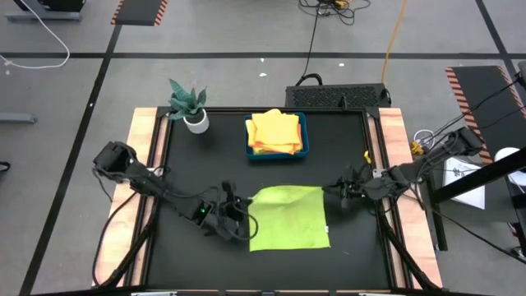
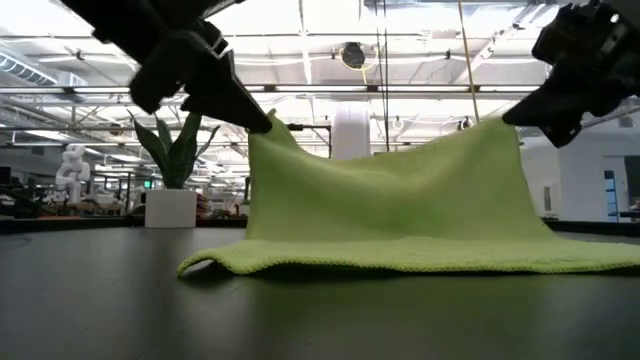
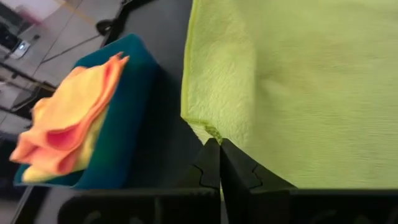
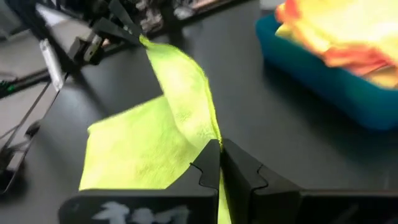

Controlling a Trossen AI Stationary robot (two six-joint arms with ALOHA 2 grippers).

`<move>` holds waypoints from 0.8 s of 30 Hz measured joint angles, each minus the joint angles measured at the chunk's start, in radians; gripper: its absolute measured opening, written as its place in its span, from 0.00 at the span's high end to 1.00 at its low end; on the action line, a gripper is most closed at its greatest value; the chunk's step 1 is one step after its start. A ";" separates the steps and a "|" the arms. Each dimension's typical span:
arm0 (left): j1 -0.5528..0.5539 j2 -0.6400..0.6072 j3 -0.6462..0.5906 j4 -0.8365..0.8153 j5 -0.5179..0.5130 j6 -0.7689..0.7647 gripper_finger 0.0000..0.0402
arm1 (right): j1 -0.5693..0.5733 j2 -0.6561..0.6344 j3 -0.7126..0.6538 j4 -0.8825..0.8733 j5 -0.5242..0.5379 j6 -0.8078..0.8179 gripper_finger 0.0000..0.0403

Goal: Fold microfiber towels
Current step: Fold the green microfiber cloth

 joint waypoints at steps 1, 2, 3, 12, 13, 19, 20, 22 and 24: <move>-0.013 0.009 0.000 0.010 0.000 -0.002 1.00 | 0.008 0.014 0.000 0.004 -0.012 0.007 1.00; -0.026 0.018 0.000 0.011 0.001 -0.007 1.00 | 0.020 0.035 0.000 0.013 -0.013 0.018 1.00; -0.042 0.027 0.000 0.010 0.001 -0.017 1.00 | 0.033 0.054 0.000 0.022 -0.013 0.031 1.00; -0.154 0.135 0.000 0.098 0.003 -0.076 1.00 | 0.192 0.264 0.000 0.194 -0.014 0.117 1.00; -0.163 0.148 0.000 0.125 0.004 -0.076 1.00 | 0.212 0.289 0.000 0.228 -0.014 0.117 1.00; -0.187 0.197 0.000 0.226 0.046 -0.043 1.00 | 0.285 0.398 0.000 0.313 -0.053 0.132 1.00; -0.188 0.201 0.000 0.236 0.058 -0.041 1.00 | 0.290 0.412 0.000 0.310 -0.070 0.143 1.00; -0.188 0.209 0.000 0.260 0.077 -0.040 1.00 | 0.303 0.433 -0.001 0.288 -0.092 0.168 1.00; -0.193 0.211 0.000 0.257 0.081 -0.031 1.00 | 0.312 0.454 -0.001 0.290 -0.092 0.188 1.00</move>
